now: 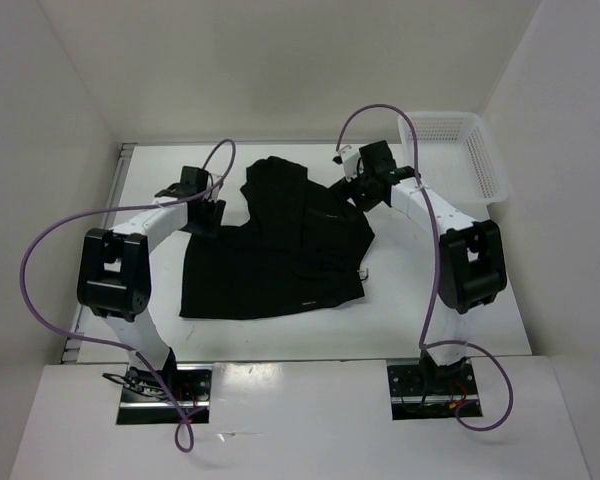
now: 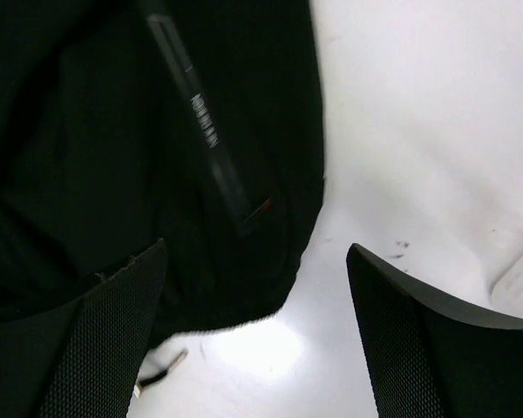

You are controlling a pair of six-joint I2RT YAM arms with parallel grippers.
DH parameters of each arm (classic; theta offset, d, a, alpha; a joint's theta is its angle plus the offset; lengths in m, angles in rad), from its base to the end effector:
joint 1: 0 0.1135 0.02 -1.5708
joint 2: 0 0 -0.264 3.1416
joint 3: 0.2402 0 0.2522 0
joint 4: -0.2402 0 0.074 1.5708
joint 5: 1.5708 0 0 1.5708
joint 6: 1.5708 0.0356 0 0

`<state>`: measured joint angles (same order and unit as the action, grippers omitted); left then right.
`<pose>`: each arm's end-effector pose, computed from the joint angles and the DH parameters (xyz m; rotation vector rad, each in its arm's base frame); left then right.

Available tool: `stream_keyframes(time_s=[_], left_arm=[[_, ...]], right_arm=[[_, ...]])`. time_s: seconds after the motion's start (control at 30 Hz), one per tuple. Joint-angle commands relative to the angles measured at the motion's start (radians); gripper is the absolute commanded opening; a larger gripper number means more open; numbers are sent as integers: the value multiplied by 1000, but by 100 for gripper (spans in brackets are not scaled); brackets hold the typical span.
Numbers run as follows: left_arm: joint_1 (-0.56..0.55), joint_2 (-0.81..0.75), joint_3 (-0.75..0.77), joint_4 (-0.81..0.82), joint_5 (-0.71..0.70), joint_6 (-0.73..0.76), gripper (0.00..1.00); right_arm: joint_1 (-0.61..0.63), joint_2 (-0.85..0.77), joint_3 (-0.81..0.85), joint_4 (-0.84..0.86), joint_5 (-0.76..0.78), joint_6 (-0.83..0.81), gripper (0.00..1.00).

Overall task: Fold and stack the shorts
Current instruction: Flatten the shorts out

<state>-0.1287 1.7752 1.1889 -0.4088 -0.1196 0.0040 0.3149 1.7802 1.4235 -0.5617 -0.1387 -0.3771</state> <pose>0.3678 -0.0433 0.1947 0.1244 2.5554 0.1057 0.3709 0.1260 0.2556 -0.8965 2.3150 0.1462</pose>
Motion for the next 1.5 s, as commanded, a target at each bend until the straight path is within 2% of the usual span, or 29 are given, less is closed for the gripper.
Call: stream_keyframes(time_s=[0.0, 0.07, 0.13, 0.27, 0.37, 0.5, 0.7, 0.83, 0.9, 1.0, 1.03, 1.1, 1.13, 1.2, 1.27, 1.33, 1.47], left_arm=[[-21, -52, 32, -94, -5, -4, 74], [-40, -74, 57, -104, 11, -4, 80], [-40, -74, 174, -113, 50, -4, 83], [-49, 119, 458, -113, 167, -4, 84], [-81, 283, 622, -88, 187, -4, 84], [-109, 420, 748, -62, 210, -4, 84], [-121, 584, 880, -30, 175, -4, 84], [-121, 604, 859, -30, 164, -4, 84], [-121, 604, 825, -19, 153, -4, 83], [-112, 625, 815, -19, 153, -4, 74], [-112, 625, 815, -19, 153, -4, 64], [-112, 636, 804, -19, 153, -4, 53], [-112, 636, 790, -19, 164, -4, 41], [-112, 615, 772, -28, 175, -4, 27], [-112, 603, 752, -28, 175, -4, 10], [-112, 592, 727, -28, 175, -4, 0], [-103, 540, 706, -39, 175, -4, 0]], right_arm=[[-4, 62, 61, 152, 91, 112, 88], [-4, 93, 61, 175, 146, 132, 88], [-4, 119, 61, 209, 181, 182, 85], [-13, 172, 72, 244, 283, 239, 73], [-22, 214, 81, 272, 343, 228, 65], [-33, 240, 100, 281, 356, 228, 60], [-53, 262, 100, 281, 338, 218, 59], [-62, 271, 80, 281, 309, 204, 59], [-62, 283, 71, 281, 292, 175, 64], [-62, 326, 51, 272, 269, 141, 66], [-62, 335, 51, 272, 260, 114, 66], [-62, 355, 51, 238, 212, 89, 66], [-62, 355, 51, 238, 193, 89, 66], [-62, 355, 60, 229, 177, 74, 58], [-62, 355, 69, 206, 134, 50, 56], [-62, 343, 101, 186, 110, 41, 55], [-62, 318, 153, 140, 33, 20, 55]])
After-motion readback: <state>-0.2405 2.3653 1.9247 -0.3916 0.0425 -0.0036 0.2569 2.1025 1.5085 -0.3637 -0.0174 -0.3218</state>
